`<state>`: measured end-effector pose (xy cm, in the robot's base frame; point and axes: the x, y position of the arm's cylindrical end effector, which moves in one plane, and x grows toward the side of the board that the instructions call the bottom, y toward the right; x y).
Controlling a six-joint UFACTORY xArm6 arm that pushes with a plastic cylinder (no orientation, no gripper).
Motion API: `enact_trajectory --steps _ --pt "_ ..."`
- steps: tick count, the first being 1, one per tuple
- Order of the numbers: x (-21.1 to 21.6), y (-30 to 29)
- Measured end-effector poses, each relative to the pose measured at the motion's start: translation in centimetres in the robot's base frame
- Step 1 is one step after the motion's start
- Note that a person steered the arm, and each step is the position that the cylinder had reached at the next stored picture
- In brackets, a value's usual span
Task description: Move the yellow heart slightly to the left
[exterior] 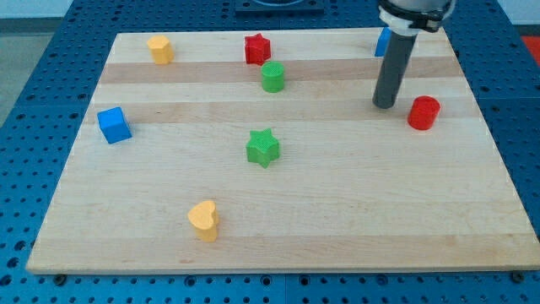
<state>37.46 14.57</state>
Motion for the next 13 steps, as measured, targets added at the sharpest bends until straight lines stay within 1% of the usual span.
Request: enact_trajectory --steps 2,3,4,5,6,7,8,9,10,11,13 --pt "3.2 -6.3" --pt "4.0 -9.2" --pt "4.2 -14.2" --pt "6.6 -14.8" --pt "9.5 -13.6" --pt "15.0 -13.0" --pt "18.3 -12.4" --pt "20.2 -15.3" --pt "23.1 -15.3" --pt "23.9 -15.3" --pt "24.0 -15.3"
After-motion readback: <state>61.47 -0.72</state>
